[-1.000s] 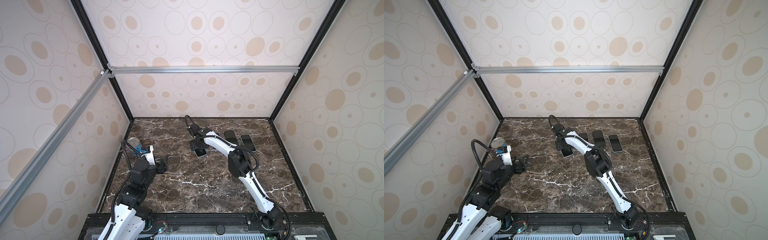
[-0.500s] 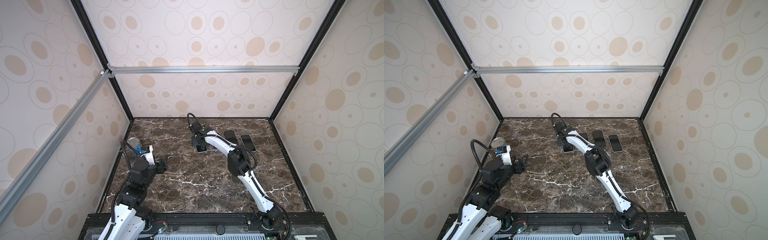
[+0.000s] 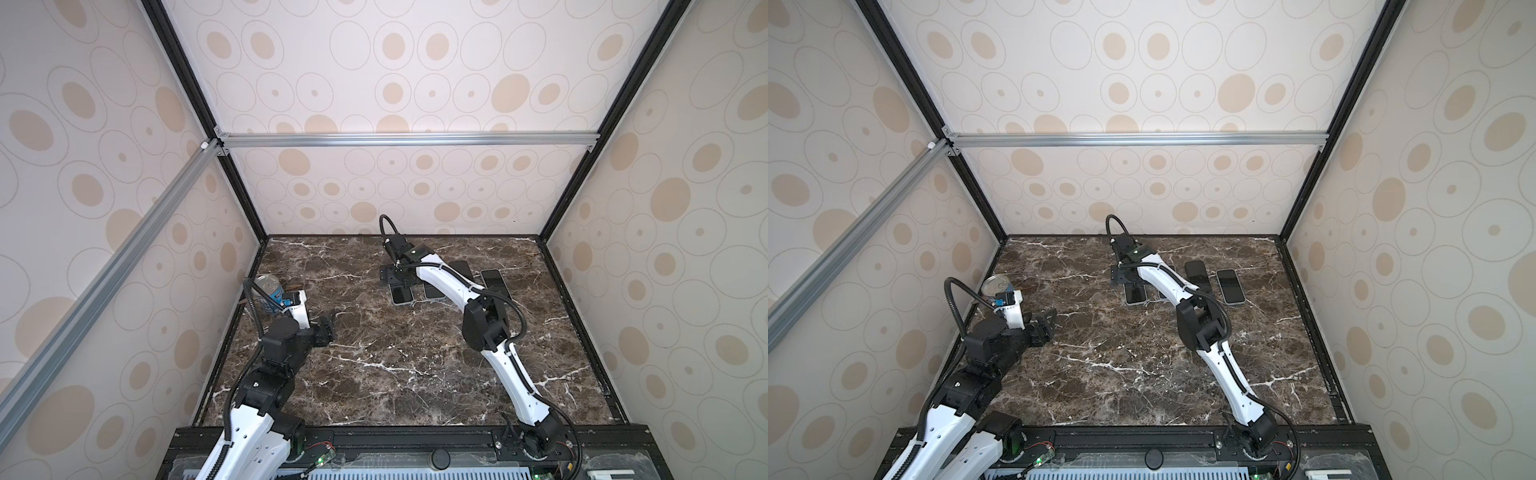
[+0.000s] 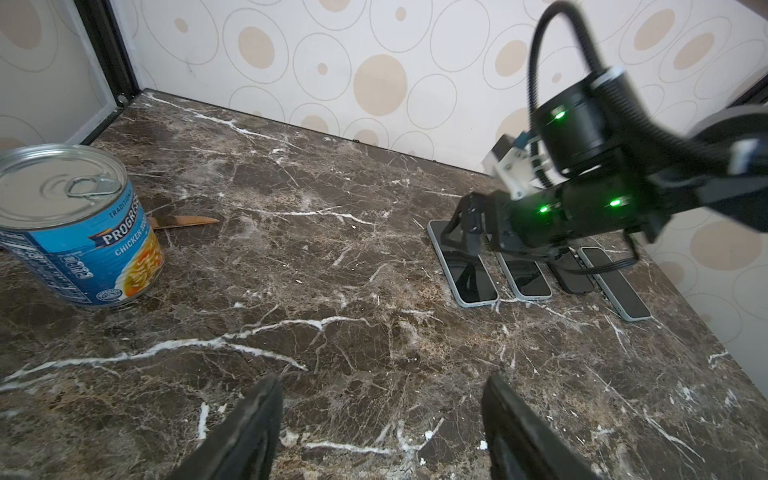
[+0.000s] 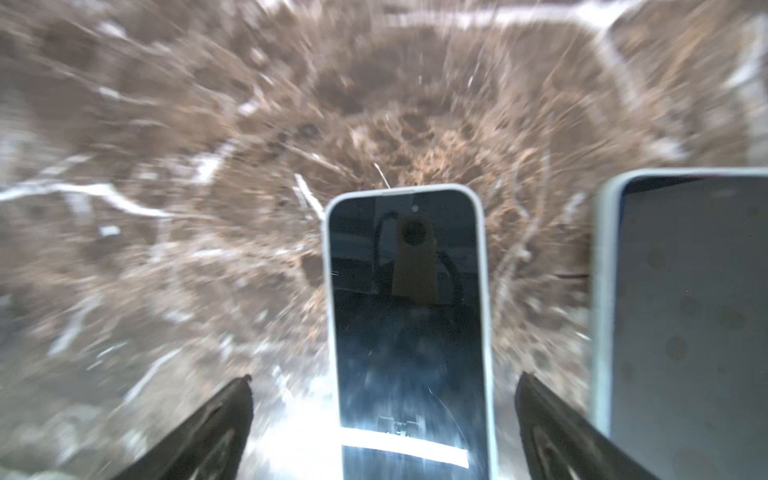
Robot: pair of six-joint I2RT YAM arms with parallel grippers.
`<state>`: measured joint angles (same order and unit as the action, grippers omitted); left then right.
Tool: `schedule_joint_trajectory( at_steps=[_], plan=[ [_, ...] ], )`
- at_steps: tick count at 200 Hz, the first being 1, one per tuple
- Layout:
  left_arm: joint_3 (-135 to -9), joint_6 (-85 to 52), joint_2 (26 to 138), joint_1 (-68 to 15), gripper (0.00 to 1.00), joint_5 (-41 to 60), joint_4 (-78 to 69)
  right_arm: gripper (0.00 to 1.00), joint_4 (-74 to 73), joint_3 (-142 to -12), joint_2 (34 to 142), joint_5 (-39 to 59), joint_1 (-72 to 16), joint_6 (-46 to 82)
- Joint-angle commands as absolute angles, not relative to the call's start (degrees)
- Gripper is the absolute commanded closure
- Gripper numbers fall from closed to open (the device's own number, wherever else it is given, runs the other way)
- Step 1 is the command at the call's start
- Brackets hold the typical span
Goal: Put the phone into the phone case
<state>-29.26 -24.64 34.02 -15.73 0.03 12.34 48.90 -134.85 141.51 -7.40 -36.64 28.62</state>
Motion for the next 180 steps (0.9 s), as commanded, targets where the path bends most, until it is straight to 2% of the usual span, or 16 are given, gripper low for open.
schedule_joint_trajectory(
  at_steps=[1,55,93,141,180],
  plan=[
    [-29.37,-25.87,35.75,-15.15,0.25,-1.71,10.05,0.0,47.95,-129.23,127.85,-8.52,-36.74,24.21],
    [-27.84,-29.37,44.7,-15.12,0.26,-8.55,-5.55,0.0,23.59,-85.97,95.48,-22.15,-34.91,19.08],
    [-24.66,-22.24,52.21,-14.94,0.24,-16.43,-20.86,0.0,4.49,-57.67,77.73,-30.6,-28.38,6.87],
    [-20.03,-7.84,58.64,-14.44,0.14,-30.81,-33.96,0.0,-8.0,-36.04,72.29,-26.45,-12.18,4.63],
    [-12.37,-0.42,63.37,-11.7,0.12,-25.96,-51.31,0.0,-28.06,-24.4,75.3,-19.0,-10.94,-2.71]
  ],
)
